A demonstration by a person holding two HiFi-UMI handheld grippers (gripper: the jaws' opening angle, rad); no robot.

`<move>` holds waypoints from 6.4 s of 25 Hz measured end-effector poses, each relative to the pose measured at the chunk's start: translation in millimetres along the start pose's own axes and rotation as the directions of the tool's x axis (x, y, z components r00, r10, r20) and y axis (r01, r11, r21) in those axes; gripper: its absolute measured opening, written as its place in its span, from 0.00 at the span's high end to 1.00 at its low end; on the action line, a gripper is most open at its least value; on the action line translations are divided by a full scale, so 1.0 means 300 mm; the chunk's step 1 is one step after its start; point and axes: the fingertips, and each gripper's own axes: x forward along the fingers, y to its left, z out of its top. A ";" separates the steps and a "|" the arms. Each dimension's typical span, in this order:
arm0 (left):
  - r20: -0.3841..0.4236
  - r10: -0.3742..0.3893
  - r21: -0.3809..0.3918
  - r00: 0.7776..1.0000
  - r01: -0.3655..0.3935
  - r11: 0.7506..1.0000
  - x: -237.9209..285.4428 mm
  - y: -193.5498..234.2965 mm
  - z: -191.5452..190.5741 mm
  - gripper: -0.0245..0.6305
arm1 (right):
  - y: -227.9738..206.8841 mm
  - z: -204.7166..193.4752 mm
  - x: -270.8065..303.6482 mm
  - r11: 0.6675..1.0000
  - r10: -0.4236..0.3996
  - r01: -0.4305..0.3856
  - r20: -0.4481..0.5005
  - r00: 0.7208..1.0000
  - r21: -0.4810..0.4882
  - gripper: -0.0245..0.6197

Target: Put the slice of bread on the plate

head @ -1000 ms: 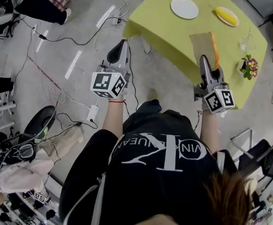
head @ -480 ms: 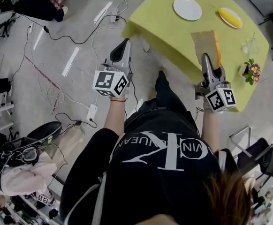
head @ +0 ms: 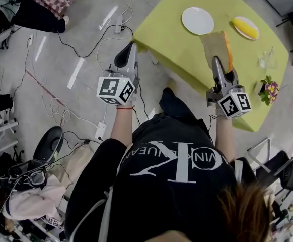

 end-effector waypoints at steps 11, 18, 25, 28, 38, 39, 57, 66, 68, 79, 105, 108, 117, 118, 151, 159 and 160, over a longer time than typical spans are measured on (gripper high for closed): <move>-0.048 -0.078 0.007 0.996 0.078 0.997 0.320 0.041 -0.015 0.95 | -0.185 0.001 0.196 0.997 -0.055 0.058 -0.050 0.997 0.059 0.81; -0.099 -0.130 -0.009 0.987 0.130 0.991 0.510 0.045 -0.089 0.95 | -0.306 -0.043 0.295 0.991 -0.080 0.090 -0.092 0.993 0.103 0.81; -0.122 -0.168 -0.006 0.978 0.168 0.986 0.606 0.019 -0.117 0.95 | -0.363 -0.057 0.344 0.988 -0.075 0.091 -0.123 0.990 0.125 0.81; -0.127 -0.161 -0.010 0.979 0.161 0.987 0.619 0.029 -0.137 0.95 | -0.373 -0.082 0.369 0.986 -0.067 0.085 -0.135 0.989 0.140 0.81; -0.157 -0.170 -0.008 0.973 0.170 0.985 0.627 0.046 -0.138 0.95 | -0.355 -0.120 0.433 0.978 -0.061 0.091 -0.156 0.986 0.190 0.81; -0.160 -0.169 -0.008 0.972 0.170 0.985 0.626 0.050 -0.135 0.95 | -0.351 -0.126 0.441 0.977 -0.061 0.091 -0.158 0.985 0.195 0.81; -0.233 -0.233 -0.040 0.944 0.231 0.972 0.718 0.119 -0.138 0.95 | -0.312 -0.196 0.622 0.952 -0.086 0.143 -0.214 0.973 0.269 0.81; -0.246 -0.274 -0.070 0.930 0.265 0.962 0.764 0.096 -0.180 0.95 | -0.349 -0.240 0.623 0.939 -0.117 0.190 -0.251 0.961 0.286 0.81; -0.248 -0.275 -0.068 0.929 0.266 0.962 0.765 0.099 -0.182 0.95 | -0.351 -0.247 0.625 0.951 -0.124 0.192 -0.269 0.955 0.243 0.81; -0.247 -0.283 -0.079 0.927 0.272 0.959 0.758 0.054 -0.180 0.95 | -0.377 -0.229 0.581 0.972 -0.149 0.198 -0.322 0.935 0.126 0.69; -0.237 -0.311 -0.112 0.921 0.292 0.950 0.784 0.087 -0.183 0.95 | -0.283 -0.371 0.547 0.998 -0.048 -0.003 -0.722 0.690 -0.069 0.40; -0.237 -0.304 -0.117 0.923 0.283 0.952 0.794 0.127 -0.182 0.95 | -0.275 -0.389 0.568 0.999 -0.037 -0.004 -0.748 0.662 -0.053 0.40; -0.231 -0.295 -0.124 0.927 0.272 0.954 0.767 0.087 -0.183 0.95 | -0.271 -0.400 0.491 1.000 -0.019 0.009 -0.770 0.638 -0.017 0.40; -0.231 -0.296 -0.125 0.927 0.274 0.954 0.766 0.085 -0.185 0.95 | -0.271 -0.404 0.488 1.000 -0.019 0.010 -0.770 0.638 -0.016 0.40; -0.227 -0.398 -0.115 0.889 0.381 0.917 0.769 -0.077 -0.169 0.95 | -0.278 -0.336 0.375 0.998 -0.019 0.057 -0.679 0.734 0.034 0.71; -0.210 -0.406 -0.104 0.890 0.392 0.914 0.782 -0.092 -0.143 0.95 | -0.300 -0.236 0.387 0.997 -0.075 0.074 -0.568 0.820 -0.024 0.96; -0.207 -0.404 -0.105 0.891 0.390 0.915 0.783 -0.093 -0.138 0.95 | -0.304 -0.221 0.388 0.996 -0.082 0.079 -0.553 0.829 -0.028 0.96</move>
